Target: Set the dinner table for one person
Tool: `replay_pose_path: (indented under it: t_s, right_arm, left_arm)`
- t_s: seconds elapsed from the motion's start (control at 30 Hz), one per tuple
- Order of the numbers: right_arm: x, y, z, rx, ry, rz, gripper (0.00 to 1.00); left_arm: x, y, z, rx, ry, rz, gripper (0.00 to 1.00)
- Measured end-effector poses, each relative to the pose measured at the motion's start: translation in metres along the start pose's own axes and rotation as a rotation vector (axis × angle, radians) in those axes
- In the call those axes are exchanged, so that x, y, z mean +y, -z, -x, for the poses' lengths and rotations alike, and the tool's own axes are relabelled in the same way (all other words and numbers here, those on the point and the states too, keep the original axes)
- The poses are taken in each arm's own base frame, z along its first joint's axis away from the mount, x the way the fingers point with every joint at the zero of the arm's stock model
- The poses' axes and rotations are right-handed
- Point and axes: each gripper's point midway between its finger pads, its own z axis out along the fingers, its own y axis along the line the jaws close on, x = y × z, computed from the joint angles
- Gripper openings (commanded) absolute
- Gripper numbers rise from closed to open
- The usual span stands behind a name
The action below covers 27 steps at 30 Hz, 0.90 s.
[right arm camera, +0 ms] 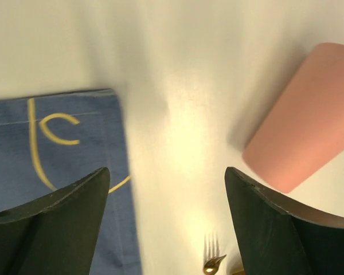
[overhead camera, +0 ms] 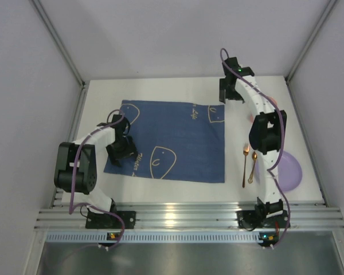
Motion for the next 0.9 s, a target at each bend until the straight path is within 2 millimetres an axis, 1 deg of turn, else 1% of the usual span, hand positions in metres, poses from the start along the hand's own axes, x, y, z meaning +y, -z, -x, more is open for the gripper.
replay_pose_path:
  t_s: [0.03, 0.1, 0.13, 0.2, 0.23, 0.33, 0.37, 0.43, 0.53, 0.67, 0.8, 0.87, 0.9]
  right_arm:
    - [-0.014, -0.004, 0.002, 0.005, -0.023, -0.016, 0.82]
    - [-0.028, -0.009, 0.0, 0.02, -0.045, -0.034, 0.82]
    - [-0.032, -0.01, -0.003, 0.029, -0.048, -0.038, 0.83]
    - [-0.033, -0.007, -0.016, 0.056, -0.039, -0.04, 0.85]
    - [-0.033, -0.003, -0.024, 0.07, -0.031, -0.04, 0.86]
    - [-0.039, 0.013, -0.038, 0.081, -0.026, -0.039, 0.87]
    - [-0.042, 0.019, -0.037, 0.074, -0.032, -0.037, 0.87]
    - [-0.05, 0.028, -0.03, 0.046, -0.064, -0.033, 0.87]
    - [-0.075, 0.035, -0.019, 0.019, -0.139, -0.027, 0.87]
    - [-0.13, 0.028, -0.009, 0.011, -0.272, -0.041, 0.87]
    - [-0.202, 0.018, 0.0, -0.007, -0.445, -0.02, 0.86]
    - [-0.238, 0.008, 0.009, -0.042, -0.531, 0.005, 0.86]
    - [-0.252, 0.003, 0.012, -0.058, -0.565, 0.019, 0.86]
  left_arm:
    - [0.0, 0.0, 0.0, 0.001, 0.0, 0.001, 0.77]
    - [0.0, 0.0, 0.0, 0.003, 0.0, 0.001, 0.77]
    - [0.0, 0.0, 0.001, 0.003, 0.001, 0.002, 0.77]
    - [-0.001, 0.0, 0.001, 0.001, 0.004, 0.001, 0.77]
    - [-0.001, 0.0, 0.001, 0.003, 0.008, 0.002, 0.77]
    - [-0.002, 0.0, 0.002, 0.004, 0.021, 0.0, 0.75]
    - [-0.003, 0.0, 0.002, 0.005, 0.028, -0.002, 0.74]
    - [-0.003, -0.001, 0.001, 0.001, 0.044, -0.005, 0.74]
    - [-0.003, 0.0, 0.001, -0.023, 0.067, -0.015, 0.74]
    - [-0.003, 0.001, 0.0, -0.06, 0.094, -0.04, 0.73]
    - [-0.01, 0.006, -0.01, -0.063, 0.111, -0.086, 0.73]
    - [-0.015, 0.008, -0.017, -0.045, 0.111, -0.109, 0.73]
    - [-0.018, 0.009, -0.021, -0.033, 0.111, -0.119, 0.73]
